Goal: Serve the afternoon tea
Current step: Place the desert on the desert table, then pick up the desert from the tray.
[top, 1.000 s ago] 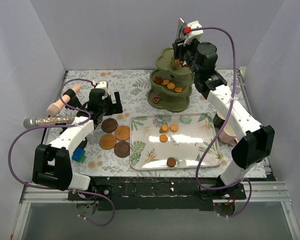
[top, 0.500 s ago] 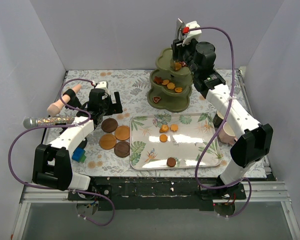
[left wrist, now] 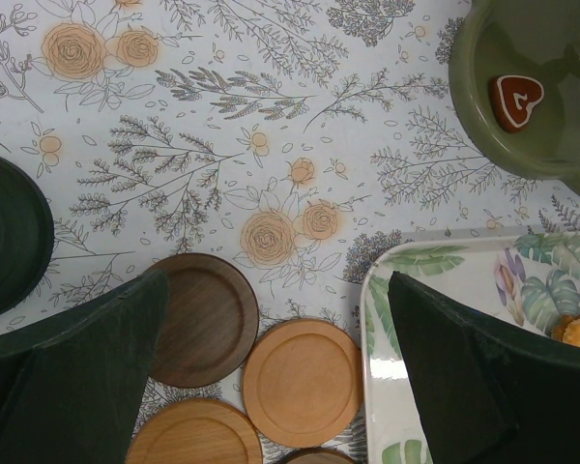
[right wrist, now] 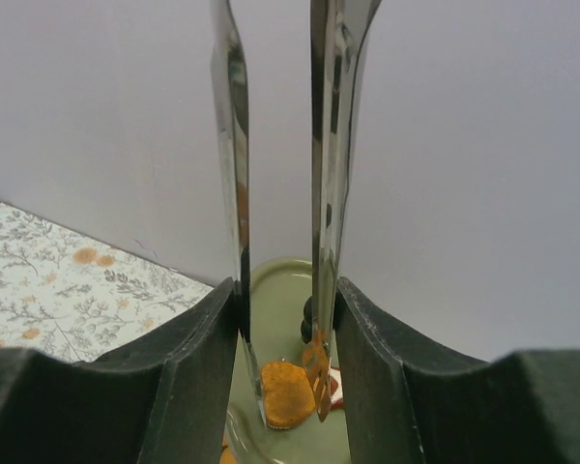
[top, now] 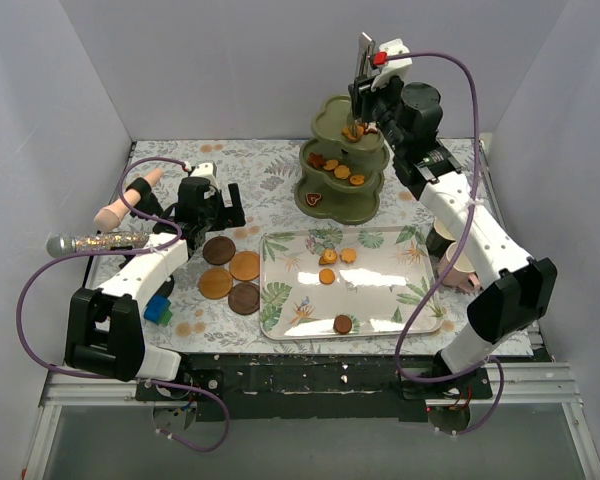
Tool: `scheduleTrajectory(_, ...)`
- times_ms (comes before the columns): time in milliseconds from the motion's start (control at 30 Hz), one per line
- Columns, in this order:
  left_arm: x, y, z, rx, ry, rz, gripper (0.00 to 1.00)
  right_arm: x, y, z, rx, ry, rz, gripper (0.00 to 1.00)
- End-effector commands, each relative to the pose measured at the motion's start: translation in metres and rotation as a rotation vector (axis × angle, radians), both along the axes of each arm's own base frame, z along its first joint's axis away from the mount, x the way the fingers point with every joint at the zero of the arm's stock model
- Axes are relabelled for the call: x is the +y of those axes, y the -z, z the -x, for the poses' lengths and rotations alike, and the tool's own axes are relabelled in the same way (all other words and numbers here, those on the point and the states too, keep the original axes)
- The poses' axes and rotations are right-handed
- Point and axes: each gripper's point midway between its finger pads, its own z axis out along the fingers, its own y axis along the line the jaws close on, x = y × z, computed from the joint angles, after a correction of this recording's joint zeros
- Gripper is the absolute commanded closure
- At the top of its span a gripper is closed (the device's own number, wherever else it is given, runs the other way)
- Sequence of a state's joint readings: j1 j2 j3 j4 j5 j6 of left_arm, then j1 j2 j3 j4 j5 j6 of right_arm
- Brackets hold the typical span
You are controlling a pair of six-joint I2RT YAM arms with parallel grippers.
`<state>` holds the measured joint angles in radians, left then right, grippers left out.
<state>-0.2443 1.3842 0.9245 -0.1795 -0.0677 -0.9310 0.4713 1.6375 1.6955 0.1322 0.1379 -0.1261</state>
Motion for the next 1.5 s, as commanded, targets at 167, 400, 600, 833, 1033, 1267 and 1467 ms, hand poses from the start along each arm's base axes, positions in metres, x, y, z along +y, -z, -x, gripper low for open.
scheduleTrajectory(167,0.001,-0.027,-0.002,-0.067,0.001,0.006,0.02,-0.026,-0.091,0.072,-0.196,-0.037,-0.110,0.52)
scheduleTrajectory(400,-0.002,-0.031,0.000,-0.077,0.012,0.025,0.02,-0.019,-0.037,0.123,-0.108,-0.073,-0.123,0.54)
scheduleTrajectory(600,-0.004,-0.030,0.001,-0.075,0.019,0.036,0.02,-0.003,0.030,0.167,0.002,-0.078,-0.095,0.55)
scheduleTrajectory(833,-0.004,-0.032,0.001,-0.080,0.018,0.038,0.02,0.004,0.118,0.176,0.185,-0.082,-0.094,0.55)
scheduleTrajectory(1033,-0.004,-0.032,0.001,-0.078,0.020,0.041,0.02,0.000,0.158,0.174,0.240,-0.062,-0.110,0.48)
scheduleTrajectory(1267,-0.007,-0.032,0.002,-0.078,0.029,0.050,0.02,-0.008,0.190,0.166,0.277,-0.041,-0.100,0.43)
scheduleTrajectory(1467,-0.006,-0.034,0.002,-0.084,0.026,0.050,0.02,-0.008,0.207,0.161,0.288,-0.031,-0.057,0.41)
